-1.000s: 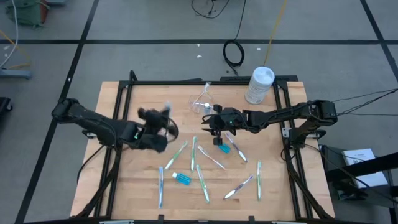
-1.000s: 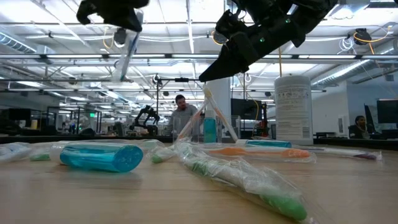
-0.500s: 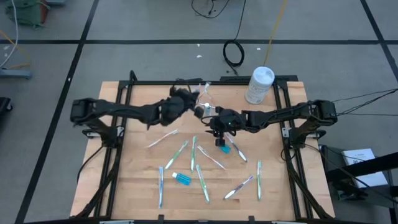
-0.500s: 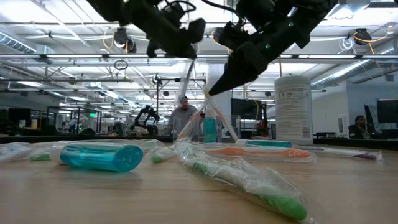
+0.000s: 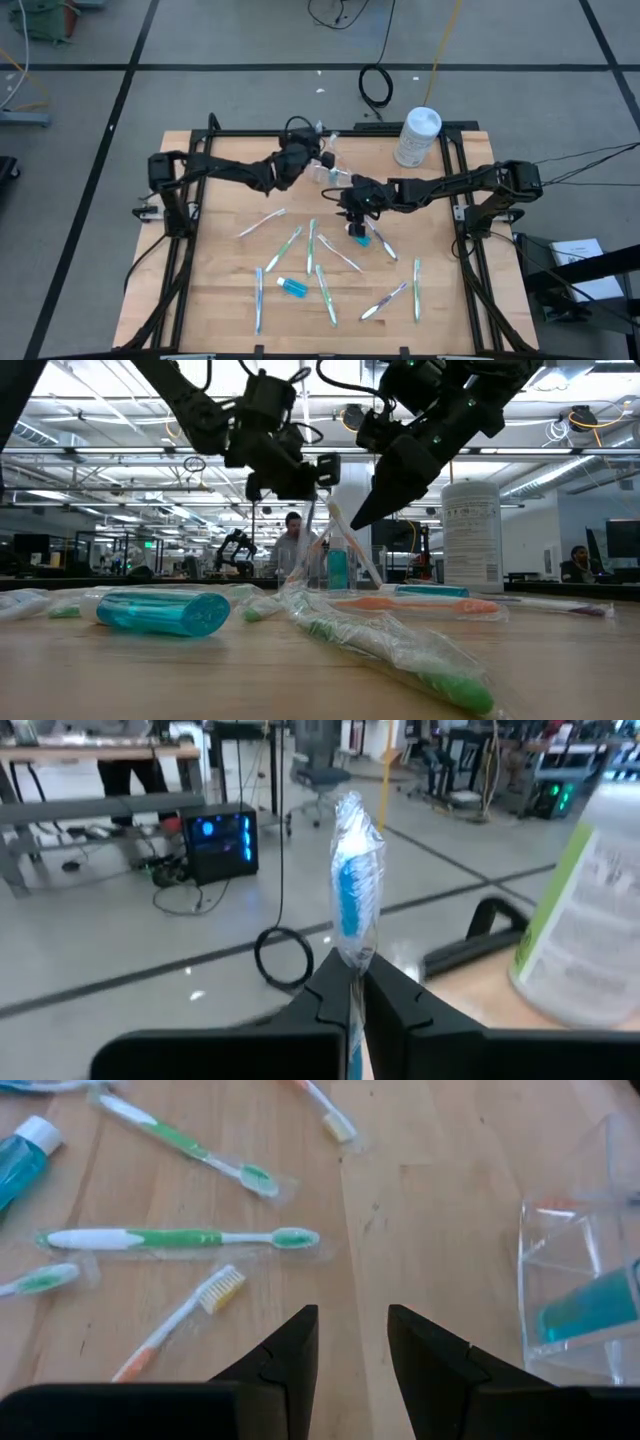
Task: Pick & Place toothbrushing station
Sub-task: Put the blue toothbrush into the transparent organizer, then put the purple toothbrush into the transparent organizer
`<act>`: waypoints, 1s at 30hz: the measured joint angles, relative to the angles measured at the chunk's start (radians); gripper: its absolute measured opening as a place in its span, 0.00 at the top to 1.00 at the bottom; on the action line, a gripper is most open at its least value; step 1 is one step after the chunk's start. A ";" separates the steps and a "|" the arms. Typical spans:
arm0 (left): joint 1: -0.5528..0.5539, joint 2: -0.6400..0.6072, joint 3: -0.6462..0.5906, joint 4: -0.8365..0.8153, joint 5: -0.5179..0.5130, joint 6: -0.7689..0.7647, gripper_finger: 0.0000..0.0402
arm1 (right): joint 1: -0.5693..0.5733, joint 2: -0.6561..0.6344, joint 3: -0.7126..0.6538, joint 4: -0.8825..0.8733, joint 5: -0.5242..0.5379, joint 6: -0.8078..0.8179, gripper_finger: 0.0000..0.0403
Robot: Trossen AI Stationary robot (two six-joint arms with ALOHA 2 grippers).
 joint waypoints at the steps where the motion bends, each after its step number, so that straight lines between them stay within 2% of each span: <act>1: -0.004 0.012 0.000 0.000 0.000 -0.002 0.97 | 0.000 0.000 0.000 -0.011 0.000 0.000 0.72; 9: -0.043 0.030 0.000 -0.055 -0.042 0.027 0.98 | 0.000 0.000 0.000 -0.033 0.000 0.001 0.72; 13: -0.045 0.030 0.000 -0.080 -0.051 0.051 0.92 | 0.000 0.000 0.000 -0.028 0.000 -0.003 0.72; 20: -0.049 0.011 0.000 -0.191 -0.138 0.027 0.79 | 0.000 0.000 0.000 -0.007 0.000 -0.005 0.72; 25: -0.068 -0.046 0.000 -0.287 -0.204 0.013 0.74 | 0.000 0.000 0.000 -0.007 0.000 -0.004 0.72; 30: -0.084 -0.170 0.000 -0.476 -0.143 -0.065 0.72 | 0.000 0.000 0.000 -0.014 -0.002 0.034 0.72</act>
